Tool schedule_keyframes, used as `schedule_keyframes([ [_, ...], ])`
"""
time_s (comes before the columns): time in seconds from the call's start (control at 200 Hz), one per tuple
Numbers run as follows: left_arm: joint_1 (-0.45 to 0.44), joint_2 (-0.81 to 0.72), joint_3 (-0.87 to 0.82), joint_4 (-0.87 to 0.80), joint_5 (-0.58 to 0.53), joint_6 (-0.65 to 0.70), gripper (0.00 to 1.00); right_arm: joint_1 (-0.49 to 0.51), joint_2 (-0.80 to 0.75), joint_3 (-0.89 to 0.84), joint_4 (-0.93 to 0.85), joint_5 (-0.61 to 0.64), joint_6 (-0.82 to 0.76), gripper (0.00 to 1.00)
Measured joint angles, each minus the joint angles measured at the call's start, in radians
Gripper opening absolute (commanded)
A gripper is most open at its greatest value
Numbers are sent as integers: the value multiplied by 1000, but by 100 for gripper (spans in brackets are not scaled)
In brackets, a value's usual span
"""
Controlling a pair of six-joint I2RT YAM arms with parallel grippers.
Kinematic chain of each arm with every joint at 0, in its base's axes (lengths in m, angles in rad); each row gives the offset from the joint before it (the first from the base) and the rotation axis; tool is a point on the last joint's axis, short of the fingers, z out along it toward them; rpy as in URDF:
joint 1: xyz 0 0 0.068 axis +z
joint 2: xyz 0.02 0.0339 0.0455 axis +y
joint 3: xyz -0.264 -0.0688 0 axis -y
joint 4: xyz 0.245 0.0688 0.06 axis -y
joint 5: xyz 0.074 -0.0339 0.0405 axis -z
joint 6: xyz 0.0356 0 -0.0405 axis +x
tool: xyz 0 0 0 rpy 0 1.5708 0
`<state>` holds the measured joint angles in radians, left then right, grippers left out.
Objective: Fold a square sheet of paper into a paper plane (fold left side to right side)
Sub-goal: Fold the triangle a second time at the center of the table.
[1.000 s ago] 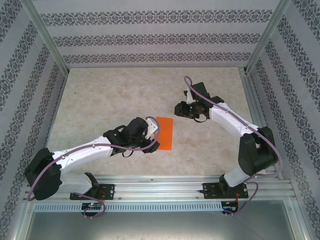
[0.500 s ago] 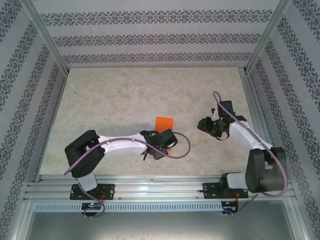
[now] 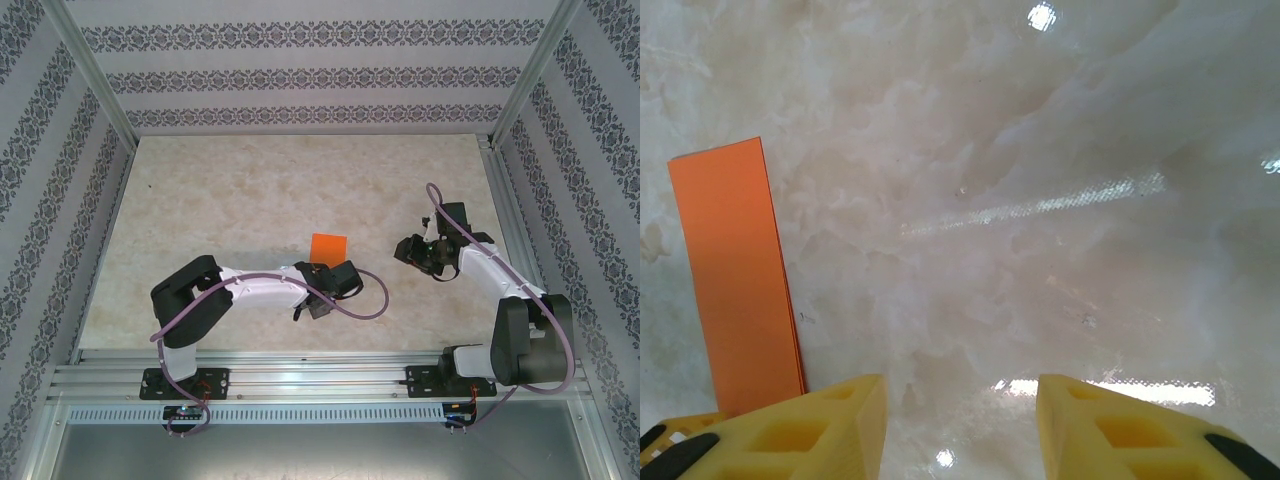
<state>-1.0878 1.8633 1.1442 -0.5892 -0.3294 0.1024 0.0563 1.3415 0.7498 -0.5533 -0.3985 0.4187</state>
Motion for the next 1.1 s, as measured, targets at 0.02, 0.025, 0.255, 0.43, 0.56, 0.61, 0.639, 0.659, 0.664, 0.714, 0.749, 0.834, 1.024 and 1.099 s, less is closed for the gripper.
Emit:
schedule_keyframes([
  [0.02, 0, 1, 0, 0, 0, 3, 33, 0, 0, 0, 0, 0, 0, 43],
  [0.025, 0, 2, 0, 0, 0, 2, 32, 0, 0, 0, 0, 0, 0, 43],
  [0.255, 0, 3, 0, 0, -3, 2, 18, 0, 0, 0, 0, -8, -3, 41],
  [0.43, 1, 3, -7, 8, 4, -3, 11, 0, 0, 0, 0, -40, -5, 38],
  [0.56, 13, -19, -39, 36, 51, -10, 9, 2, 0, 0, -1, -77, -22, 34],
  [0.61, 27, -41, -56, 47, 84, -14, 9, 13, 0, 0, 0, -90, -27, 33],
  [0.639, 39, -57, -67, 54, 109, -18, 9, 21, 1, 0, 0, -95, -29, 33],
  [0.659, 45, -66, -73, 58, 119, -21, 9, 28, 1, 0, 0, -96, -29, 32],
  [0.664, 49, -70, -76, 60, 124, -22, 9, 31, 2, 0, 0, -98, -28, 32],
  [0.714, 72, -97, -93, 76, 166, -27, 9, 54, 6, 0, 5, -107, -27, 30],
  [0.749, 86, -113, -103, 83, 190, -29, 10, 72, 10, 0, 12, -114, -24, 29],
  [0.834, 125, -151, -126, 104, 269, -32, 10, 116, 24, -1, 48, -132, 0, 27],
  [1.024, 199, -198, -169, 156, 443, -33, 10, 203, 45, -26, 167, -159, 60, 28],
  [1.099, 235, -205, -186, 171, 507, -33, 10, 228, 45, -42, 219, -174, 70, 29],
])
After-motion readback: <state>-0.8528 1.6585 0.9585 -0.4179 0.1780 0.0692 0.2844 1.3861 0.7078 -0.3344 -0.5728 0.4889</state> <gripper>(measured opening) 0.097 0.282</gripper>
